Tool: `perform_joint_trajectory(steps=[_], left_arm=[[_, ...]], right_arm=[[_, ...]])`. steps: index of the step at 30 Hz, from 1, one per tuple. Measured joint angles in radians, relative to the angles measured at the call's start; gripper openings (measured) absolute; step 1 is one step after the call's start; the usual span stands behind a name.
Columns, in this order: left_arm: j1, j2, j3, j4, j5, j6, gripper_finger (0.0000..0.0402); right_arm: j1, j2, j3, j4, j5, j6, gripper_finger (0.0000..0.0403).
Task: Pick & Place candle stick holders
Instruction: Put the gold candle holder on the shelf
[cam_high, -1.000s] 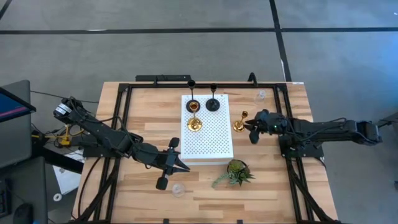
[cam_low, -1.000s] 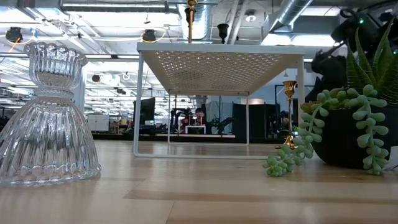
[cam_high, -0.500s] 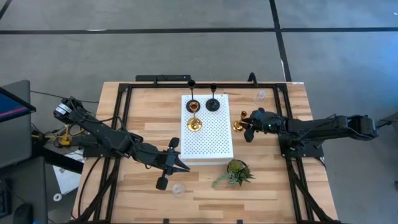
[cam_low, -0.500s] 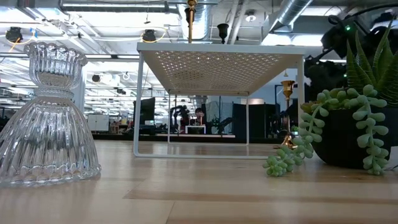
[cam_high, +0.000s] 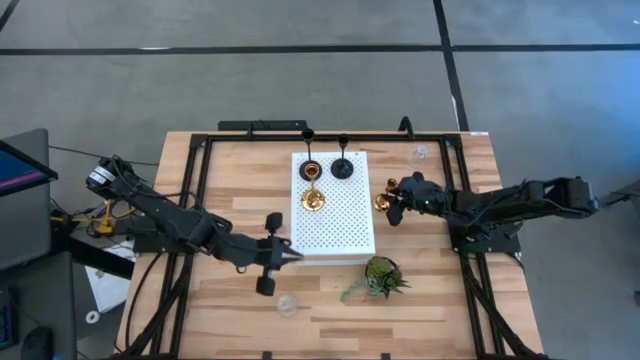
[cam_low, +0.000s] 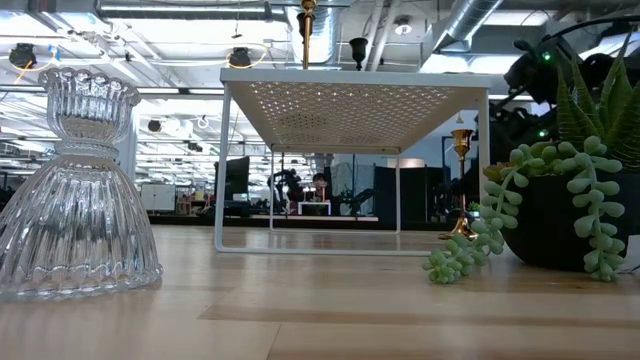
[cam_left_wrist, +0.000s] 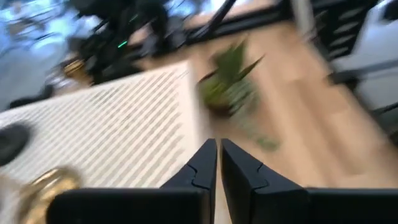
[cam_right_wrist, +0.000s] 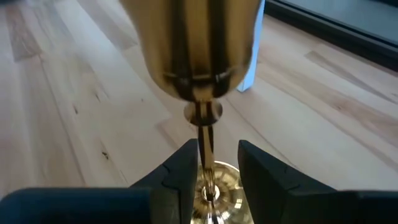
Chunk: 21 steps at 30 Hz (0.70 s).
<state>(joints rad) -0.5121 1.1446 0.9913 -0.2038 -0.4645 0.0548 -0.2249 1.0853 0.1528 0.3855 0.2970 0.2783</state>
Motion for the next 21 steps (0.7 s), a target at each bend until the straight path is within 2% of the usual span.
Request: perform_joint_trajectory(steps=[3, 7, 13, 17, 21], left_arm=[[0.001, -0.007, -0.01, -0.044, -0.024, 0.001, 0.0005], [0.0, -0.083, -0.076, -0.049, 0.003, -0.005, 0.0006], [0.001, -0.321, -0.25, -0.03, 0.008, -0.062, 0.0004], [0.0, -0.492, -0.397, 0.009, 0.129, -0.036, 0.0006], [0.0, -0.625, -0.534, 0.061, 0.179, 0.017, 0.0004]], right_arm=[[0.0, 0.001, 0.0, 0.008, 0.0, 0.0, 0.0107], [0.0, 0.0, 0.0, 0.016, 0.0, 0.0, 0.0107], [0.0, 0.0, 0.0, 0.021, 0.0, 0.0, 0.0107], [0.0, 0.0, 0.0, 0.021, 0.0, -0.011, 0.0107], [-0.001, 0.0, 0.0, 0.023, 0.0, -0.023, 0.0107]])
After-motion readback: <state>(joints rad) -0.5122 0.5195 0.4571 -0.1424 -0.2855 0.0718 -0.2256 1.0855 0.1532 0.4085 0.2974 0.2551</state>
